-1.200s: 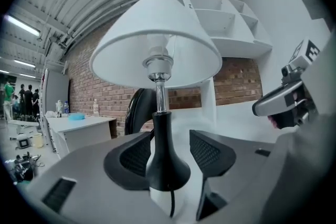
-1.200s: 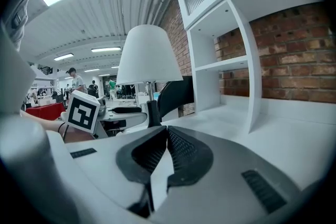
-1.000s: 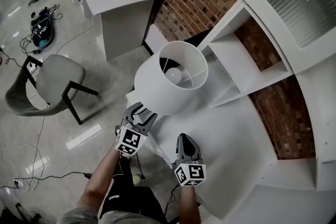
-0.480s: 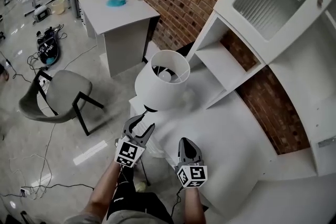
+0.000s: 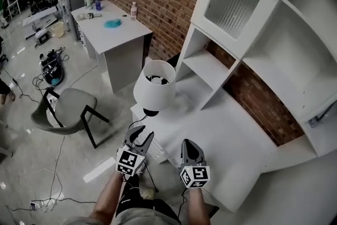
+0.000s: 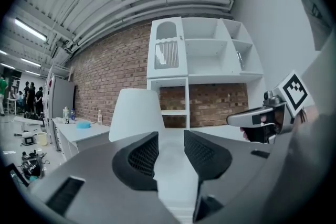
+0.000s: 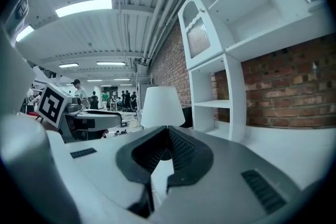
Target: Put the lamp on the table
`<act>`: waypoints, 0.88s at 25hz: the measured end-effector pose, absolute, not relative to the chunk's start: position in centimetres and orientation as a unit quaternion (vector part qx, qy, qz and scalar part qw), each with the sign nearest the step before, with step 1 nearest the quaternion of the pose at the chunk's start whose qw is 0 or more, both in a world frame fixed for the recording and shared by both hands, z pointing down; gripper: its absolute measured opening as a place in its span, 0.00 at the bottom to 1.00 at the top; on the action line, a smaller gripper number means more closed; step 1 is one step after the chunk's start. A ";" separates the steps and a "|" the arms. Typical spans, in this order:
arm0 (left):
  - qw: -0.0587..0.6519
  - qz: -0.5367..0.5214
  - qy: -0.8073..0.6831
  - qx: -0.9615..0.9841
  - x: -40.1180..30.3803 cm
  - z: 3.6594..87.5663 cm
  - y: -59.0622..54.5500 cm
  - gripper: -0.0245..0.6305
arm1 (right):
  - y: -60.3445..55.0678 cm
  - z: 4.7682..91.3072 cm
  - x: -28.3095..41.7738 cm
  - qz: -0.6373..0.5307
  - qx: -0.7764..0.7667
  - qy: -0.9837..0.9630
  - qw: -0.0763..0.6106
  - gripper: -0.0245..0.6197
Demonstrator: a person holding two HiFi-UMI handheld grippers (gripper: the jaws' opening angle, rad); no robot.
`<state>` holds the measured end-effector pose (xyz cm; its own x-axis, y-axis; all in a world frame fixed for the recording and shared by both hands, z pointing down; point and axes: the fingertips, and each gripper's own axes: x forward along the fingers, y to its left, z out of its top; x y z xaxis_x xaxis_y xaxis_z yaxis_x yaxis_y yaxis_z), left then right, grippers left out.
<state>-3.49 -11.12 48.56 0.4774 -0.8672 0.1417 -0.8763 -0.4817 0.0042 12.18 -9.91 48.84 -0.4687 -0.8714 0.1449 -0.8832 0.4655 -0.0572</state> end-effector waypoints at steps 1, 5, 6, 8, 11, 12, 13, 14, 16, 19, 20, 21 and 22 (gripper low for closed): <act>0.038 0.060 -0.507 0.859 -3.4 48.0 -10.6 0.27 | -9.4 48.3 12.4 0.061 0.515 -0.854 0.045 0.08; 0.038 0.065 -0.504 0.860 -3.0 46.2 -8.2 0.25 | -7.2 46.5 12.7 0.053 0.517 -0.854 0.043 0.08; 0.038 0.066 -0.504 0.860 -3.0 45.9 -7.6 0.24 | -6.7 46.1 12.6 0.050 0.514 -0.855 0.041 0.08; 0.038 0.067 -0.503 0.861 -2.8 45.2 -6.6 0.23 | -5.7 45.2 12.2 0.042 0.509 -0.859 0.039 0.08; 0.034 0.066 -0.501 0.862 -2.4 44.5 -5.0 0.23 | -4.3 44.6 12.0 0.032 0.503 -0.863 0.038 0.08; 0.031 0.066 -0.502 0.862 -2.3 44.4 -4.5 0.22 | -3.9 44.5 12.0 0.030 0.503 -0.863 0.037 0.08; 0.029 0.066 -0.502 0.862 -2.3 44.3 -4.0 0.21 | -3.5 44.4 12.0 0.028 0.503 -0.863 0.036 0.08; 0.028 0.066 -0.501 0.862 -2.3 44.1 -3.5 0.20 | -3.2 44.3 12.1 0.028 0.504 -0.863 0.034 0.08; 0.029 0.063 -0.496 0.865 -2.0 43.8 -2.3 0.16 | -2.5 44.0 12.2 0.026 0.506 -0.862 0.030 0.08; 0.032 0.060 -0.497 0.865 -2.1 43.6 -0.9 0.15 | -1.4 43.7 12.5 0.023 0.510 -0.860 0.024 0.08; 0.033 0.059 -0.498 0.865 -2.1 43.6 -0.5 0.15 | -0.9 43.7 12.8 0.023 0.512 -0.858 0.024 0.08; 0.035 0.057 -0.498 0.865 -2.1 43.7 -0.1 0.14 | -0.4 43.8 13.0 0.025 0.514 -0.857 0.024 0.08; 0.036 0.056 -0.498 0.865 -2.1 43.6 0.4 0.14 | 0.1 44.0 13.3 0.027 0.516 -0.856 0.024 0.08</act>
